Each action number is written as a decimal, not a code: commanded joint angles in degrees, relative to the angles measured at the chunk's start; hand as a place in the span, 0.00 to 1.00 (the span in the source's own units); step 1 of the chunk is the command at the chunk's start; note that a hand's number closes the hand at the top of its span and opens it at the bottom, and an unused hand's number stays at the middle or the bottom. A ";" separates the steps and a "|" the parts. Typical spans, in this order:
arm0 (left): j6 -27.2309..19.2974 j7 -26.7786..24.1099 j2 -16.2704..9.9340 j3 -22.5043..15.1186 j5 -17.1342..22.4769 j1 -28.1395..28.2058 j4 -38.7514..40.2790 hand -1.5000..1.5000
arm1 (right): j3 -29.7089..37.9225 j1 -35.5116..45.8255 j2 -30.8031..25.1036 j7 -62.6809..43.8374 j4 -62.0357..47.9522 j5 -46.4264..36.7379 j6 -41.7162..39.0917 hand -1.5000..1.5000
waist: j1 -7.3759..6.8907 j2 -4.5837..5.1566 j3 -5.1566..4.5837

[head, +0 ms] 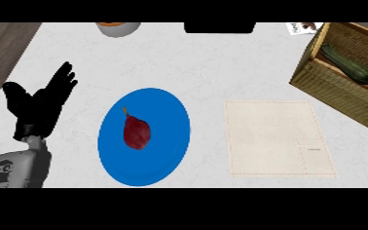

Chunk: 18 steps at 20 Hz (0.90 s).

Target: Pick the squash from the placemat and place it in the basket

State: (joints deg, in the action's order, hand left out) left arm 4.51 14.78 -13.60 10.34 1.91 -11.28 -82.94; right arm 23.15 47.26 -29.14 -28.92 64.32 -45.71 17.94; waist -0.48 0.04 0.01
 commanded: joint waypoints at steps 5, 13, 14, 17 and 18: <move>0.02 -1.17 -0.42 0.69 -0.32 -0.59 2.30 0.50 | 10.15 -0.15 -1.96 -1.89 5.51 7.83 7.17 0.00 | 1.23 -0.21 -0.01; -0.39 -0.49 0.32 0.63 -0.13 0.36 1.63 0.50 | 24.60 -14.34 -10.38 -1.46 17.44 26.33 -7.07 0.00 | 2.38 -0.47 0.03; -1.89 -0.74 0.44 0.90 -0.98 -1.19 2.35 0.50 | 26.78 -18.35 -8.55 -0.04 18.15 28.65 -7.88 0.00 | 2.63 -0.42 0.05; -0.04 -1.93 -0.03 1.14 -0.09 2.13 0.99 0.50 | 30.57 -26.70 -9.45 -0.08 22.35 33.73 -16.23 0.00 | 2.65 -0.56 0.03; -0.29 0.71 -0.80 1.63 0.34 0.31 0.37 0.50 | 32.08 -28.17 -9.26 0.25 22.76 35.50 -17.16 0.00 | 2.09 -0.42 0.03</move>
State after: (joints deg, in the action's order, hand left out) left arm 4.19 14.05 -13.96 11.69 1.96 -10.51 -81.81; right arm 49.85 26.99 -37.50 -29.65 83.49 -17.17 7.96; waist 1.74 -0.43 0.02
